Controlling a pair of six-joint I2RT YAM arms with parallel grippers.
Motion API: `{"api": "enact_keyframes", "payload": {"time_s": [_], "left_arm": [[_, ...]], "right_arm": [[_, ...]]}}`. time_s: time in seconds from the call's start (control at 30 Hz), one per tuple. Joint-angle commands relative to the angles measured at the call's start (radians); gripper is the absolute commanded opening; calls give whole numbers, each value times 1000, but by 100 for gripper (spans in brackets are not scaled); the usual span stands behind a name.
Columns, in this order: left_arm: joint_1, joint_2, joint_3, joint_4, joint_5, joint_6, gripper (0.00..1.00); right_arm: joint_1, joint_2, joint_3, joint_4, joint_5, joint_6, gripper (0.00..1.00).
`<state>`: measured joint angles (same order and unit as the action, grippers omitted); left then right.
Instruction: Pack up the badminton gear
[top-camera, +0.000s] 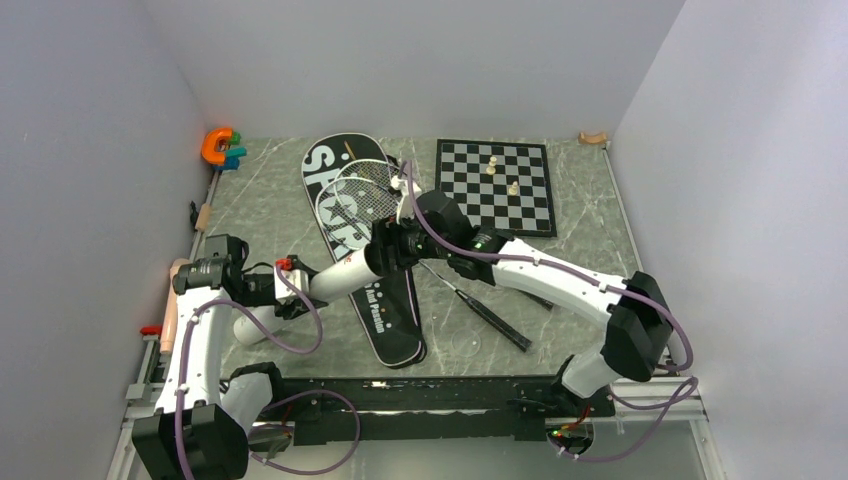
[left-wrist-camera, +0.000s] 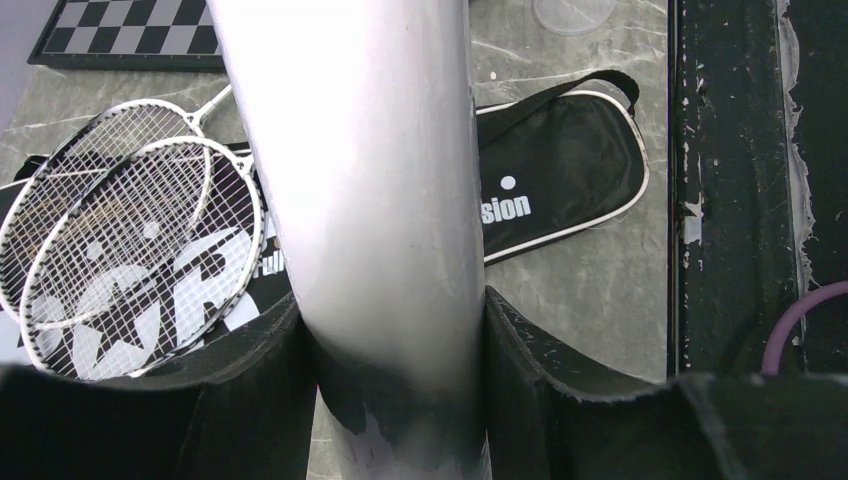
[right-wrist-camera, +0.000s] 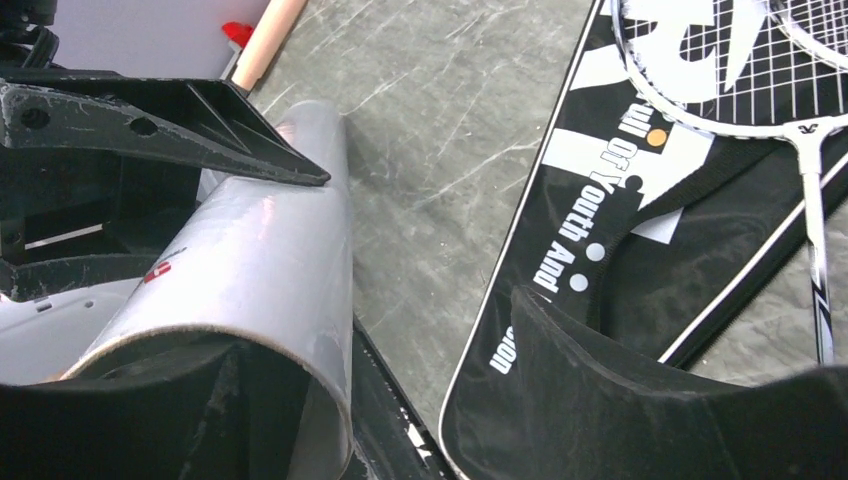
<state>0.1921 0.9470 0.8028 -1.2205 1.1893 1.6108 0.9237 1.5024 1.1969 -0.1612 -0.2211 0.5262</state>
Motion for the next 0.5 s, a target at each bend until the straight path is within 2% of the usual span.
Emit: {"api": "enact_keyframes", "payload": {"time_s": [0.0, 0.23, 0.37, 0.47], "left_arm": [[0, -1, 44, -26, 94, 51, 40], [0, 4, 3, 7, 66, 50, 40], [0, 4, -11, 48, 48, 16, 40], [-1, 0, -22, 81, 31, -26, 40]], "right_arm": [[2, 13, 72, -5, -56, -3, 75], [-116, -216, 6, -26, -29, 21, 82], [-168, -316, -17, -129, 46, -7, 84], [-174, -345, -44, -253, 156, -12, 83]]}}
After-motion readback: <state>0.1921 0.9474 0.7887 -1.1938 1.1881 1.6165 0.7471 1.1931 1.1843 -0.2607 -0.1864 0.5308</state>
